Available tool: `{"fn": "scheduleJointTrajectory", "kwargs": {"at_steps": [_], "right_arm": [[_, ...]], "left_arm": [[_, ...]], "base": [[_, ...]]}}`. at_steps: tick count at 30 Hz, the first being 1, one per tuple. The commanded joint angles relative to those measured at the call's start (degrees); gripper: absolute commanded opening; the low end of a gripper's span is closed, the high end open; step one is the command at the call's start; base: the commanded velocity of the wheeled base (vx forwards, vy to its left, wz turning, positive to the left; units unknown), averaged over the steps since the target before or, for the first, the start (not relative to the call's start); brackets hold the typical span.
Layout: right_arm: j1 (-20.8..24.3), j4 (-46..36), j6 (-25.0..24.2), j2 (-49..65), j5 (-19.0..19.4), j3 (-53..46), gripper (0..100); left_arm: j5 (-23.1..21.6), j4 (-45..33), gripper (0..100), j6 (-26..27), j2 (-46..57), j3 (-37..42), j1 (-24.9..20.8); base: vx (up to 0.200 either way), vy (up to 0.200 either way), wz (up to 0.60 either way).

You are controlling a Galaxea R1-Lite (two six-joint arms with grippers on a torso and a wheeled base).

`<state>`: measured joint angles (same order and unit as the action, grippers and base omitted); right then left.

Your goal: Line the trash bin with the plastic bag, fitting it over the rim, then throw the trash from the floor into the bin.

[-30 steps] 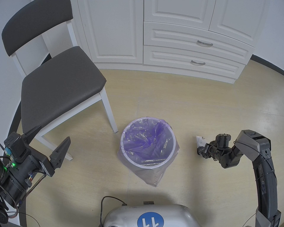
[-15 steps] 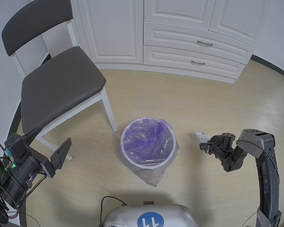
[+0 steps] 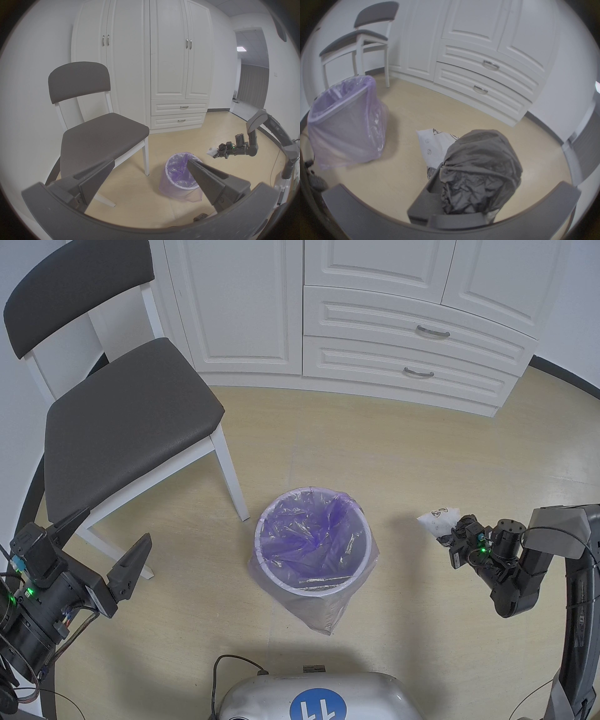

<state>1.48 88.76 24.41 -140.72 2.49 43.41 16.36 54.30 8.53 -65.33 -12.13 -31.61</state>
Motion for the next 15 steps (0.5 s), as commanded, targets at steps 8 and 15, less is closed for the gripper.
{"fn": "scheduleJointTrajectory", "kwargs": {"at_steps": [8, 15], "right_arm": [[4.50, 1.24, 5.57, 20.13, -0.03, -17.57, 0], [9.51, 1.24, 6.36, 28.48, -0.03, -23.55, 0]], "left_arm": [[0.08, 0.02, 100, 0.70, -0.06, 0.00, -0.03], [0.08, 0.02, 100, 0.70, -0.06, 0.00, -0.03]], "base": [[0.000, 0.000, 0.00], [0.000, 0.000, 0.00]]}}
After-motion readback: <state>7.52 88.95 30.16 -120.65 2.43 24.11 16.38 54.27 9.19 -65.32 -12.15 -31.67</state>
